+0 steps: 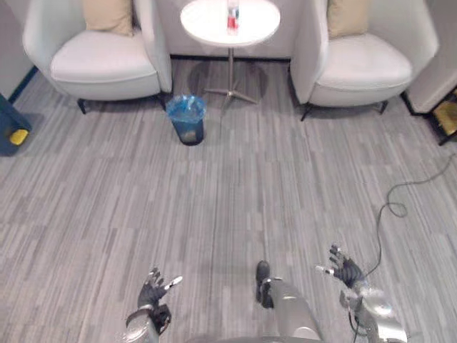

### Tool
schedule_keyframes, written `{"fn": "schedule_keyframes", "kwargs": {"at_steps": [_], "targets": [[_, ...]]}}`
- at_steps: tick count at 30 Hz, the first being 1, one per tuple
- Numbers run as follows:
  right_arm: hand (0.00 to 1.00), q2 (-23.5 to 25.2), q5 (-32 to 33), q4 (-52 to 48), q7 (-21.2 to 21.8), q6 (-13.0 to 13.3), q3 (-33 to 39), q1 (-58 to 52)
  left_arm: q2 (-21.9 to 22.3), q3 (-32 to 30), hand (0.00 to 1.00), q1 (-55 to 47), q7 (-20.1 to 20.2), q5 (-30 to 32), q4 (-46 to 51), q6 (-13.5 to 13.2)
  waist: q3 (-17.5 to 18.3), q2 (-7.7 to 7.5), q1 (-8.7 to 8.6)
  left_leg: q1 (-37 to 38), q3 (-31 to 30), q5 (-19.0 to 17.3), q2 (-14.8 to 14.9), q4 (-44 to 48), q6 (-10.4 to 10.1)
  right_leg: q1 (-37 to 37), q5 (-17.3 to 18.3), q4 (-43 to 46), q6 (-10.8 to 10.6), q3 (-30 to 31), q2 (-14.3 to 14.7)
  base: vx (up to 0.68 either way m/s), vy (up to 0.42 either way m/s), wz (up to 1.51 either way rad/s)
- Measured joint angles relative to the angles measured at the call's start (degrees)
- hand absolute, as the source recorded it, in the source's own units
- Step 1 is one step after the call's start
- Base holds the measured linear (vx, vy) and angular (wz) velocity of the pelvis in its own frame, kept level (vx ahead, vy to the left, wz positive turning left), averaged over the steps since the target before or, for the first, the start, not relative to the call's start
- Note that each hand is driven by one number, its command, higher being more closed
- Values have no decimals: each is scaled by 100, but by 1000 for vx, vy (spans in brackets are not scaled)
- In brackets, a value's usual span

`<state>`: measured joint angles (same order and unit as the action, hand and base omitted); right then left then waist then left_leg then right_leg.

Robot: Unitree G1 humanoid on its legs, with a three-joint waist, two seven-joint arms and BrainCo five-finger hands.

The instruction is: Gather rubbish on tea table into small bin, then transfer packed bag to large trash can.

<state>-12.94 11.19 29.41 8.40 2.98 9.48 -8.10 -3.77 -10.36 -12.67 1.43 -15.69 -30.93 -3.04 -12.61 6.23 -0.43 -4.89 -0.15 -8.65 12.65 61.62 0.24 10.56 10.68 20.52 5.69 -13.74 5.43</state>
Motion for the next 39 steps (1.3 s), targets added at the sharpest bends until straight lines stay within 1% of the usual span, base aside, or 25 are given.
{"fn": "schedule_keyframes", "kwargs": {"at_steps": [2,5,6,8,9,10,11,12,13,15,16,18,21,23,25,27,28,29,30,31,34,35,36,37,39], "targets": [[0,192,11,8,-64,18,-84,76,-7,-78,0,12,-4,14,43,10,-167,-247,200,-869,121,-422,-233,510,112,-703,33,-496,37,225,19,654,-126,-48],[0,186,36,3,-79,40,-123,183,106,-75,0,-32,109,15,229,17,-301,-492,520,-1848,146,-649,-1016,-1376,124,-1778,127,-1404,-36,528,-154,669,-58,-36],[0,108,66,14,-71,72,-129,272,149,-77,0,-85,108,13,298,14,-300,-490,654,-2019,102,-456,-1251,-2653,-60,-2087,264,-1573,-129,669,-230,618,39,-41],[0,3,125,10,-75,80,-145,322,187,-103,0,-278,96,3,474,8,-239,-414,875,-2115,-53,0,-1364,-4240,-204,-2547,684,-1658,-311,969,-258,637,120,-75],[0,12,144,-8,-75,80,-156,312,178,-117,0,-382,93,0,532,8,-189,-408,947,-2147,-52,104,-1337,-4266,-165,-2687,861,-1641,-351,1081,-279,704,212,-91],[0,95,158,-2,-74,80,-164,270,117,-147,0,-523,94,-13,585,6,-73,-462,1017,-2160,152,457,-1358,-3838,-70,-2867,1113,-1464,-461,1253,-398,801,205,-76],[0,174,159,-48,-74,78,-164,212,125,-167,0,-630,91,-14,595,11,58,-612,1073,-2136,434,605,-1373,-3428,407,-2707,1284,-651,-655,1258,-578,994,247,-71],[0,213,142,-126,-76,78,-162,178,136,-131,0,-625,94,-26,668,4,76,-701,1065,-1986,586,191,-1393,-3099,573,-2256,1161,705,-832,1261,-755,983,238,-62],[0,254,137,-173,-72,98,-147,215,137,-120,0,-570,90,-41,680,-1,55,-740,1021,-1711,596,-204,-1453,-2922,632,-1637,750,2329,-1009,1262,-964,766,225,-37],[0,311,92,-169,-75,89,-140,157,131,-87,0,-399,61,-62,665,-1,-13,-779,828,-875,592,-594,-1635,-3058,716,-1117,718,3824,-985,1046,-1213,703,208,8],[0,350,30,-170,-70,89,-163,92,137,-48,0,-340,37,-71,681,-16,-24,-763,727,-390,523,-686,-1672,-3238,736,-947,754,3990,-927,913,-1280,673,169,29],[0,377,-11,-174,-47,101,-316,-26,126,-21,0,-221,-18,-92,682,-102,2,-679,580,307,351,-818,-1653,-3686,754,-380,800,3701,-888,588,-1277,579,95,36],[0,422,-8,-162,35,90,-342,-195,67,5,0,16,-22,-108,576,-143,79,-767,415,832,-54,-1133,-1601,-3975,682,541,714,1972,-959,519,-1030,557,7,57],[0,416,-7,-34,35,84,-301,-245,45,4,0,94,-26,-101,374,-129,82,-780,417,1146,-320,-1288,-1560,-4065,501,688,209,496,-947,1032,-699,589,-68,73],[0,379,-7,125,27,57,-239,-268,48,8,0,118,-30,-97,258,-121,208,-726,299,1463,-909,-1408,-1316,-4195,280,496,-1183,-264,-806,1285,-369,727,-169,117],[0,373,-4,21,24,65,-244,-194,90,-28,0,156,-28,-79,217,-113,254,-623,350,1210,-1043,-1180,-1191,-3736,-88,355,-1142,-321,-617,919,-364,700,-205,87],[0,357,1,-176,-3,64,-292,-196,174,-49,0,209,-30,-70,220,-108,223,-573,325,794,-933,-742,-1221,-2751,-257,32,-1074,-496,-526,722,-378,565,-195,70],[0,356,5,-282,-24,64,-331,-214,208,-62,0,204,-30,-69,225,-107,196,-565,330,512,-728,-372,-1187,-2095,-249,-240,-1041,-678,-481,677,-404,639,-184,72],[0,384,19,-487,-74,88,-366,-228,243,-44,0,208,-25,-69,234,-111,177,-570,453,-5,-318,-306,-953,-1003,-158,-762,-987,-1033,-421,651,-421,483,-81,57],[0,433,32,-548,-110,91,-355,-203,263,-35,0,275,-22,-70,237,-112,148,-588,524,-419,16,-680,-760,-630,-48,-1160,-950,-1239,-364,586,-456,457,-61,44],[0,460,70,-564,-189,154,-333,47,268,18,0,268,-12,-51,380,-114,130,-679,639,-1003,402,-873,-676,-1549,-32,-1555,-879,-1466,-465,557,-642,361,-19,7],[0,457,73,-627,-209,205,-262,82,279,22,0,248,-11,-44,413,-118,134,-612,651,-1077,564,-657,-660,-2578,-216,-1686,-668,-1468,-622,479,-694,329,57,22],[0,384,76,-684,-218,226,-144,55,345,60,0,193,-14,-44,416,-117,192,-325,621,-1084,558,312,-523,-3741,-242,-1833,-414,-1461,-777,409,-530,327,83,24],[0,397,78,-651,-224,226,-76,48,333,89,0,164,-11,-43,405,-117,205,-238,615,-1091,536,434,-494,-3706,21,-1906,-215,-1409,-868,445,-504,296,92,26],[0,491,75,-652,-240,189,-102,62,251,63,0,113,-15,-19,418,-114,204,-558,615,-796,661,441,-853,-4032,61,-1906,-27,-1174,-987,473,-904,284,99,11]]}}
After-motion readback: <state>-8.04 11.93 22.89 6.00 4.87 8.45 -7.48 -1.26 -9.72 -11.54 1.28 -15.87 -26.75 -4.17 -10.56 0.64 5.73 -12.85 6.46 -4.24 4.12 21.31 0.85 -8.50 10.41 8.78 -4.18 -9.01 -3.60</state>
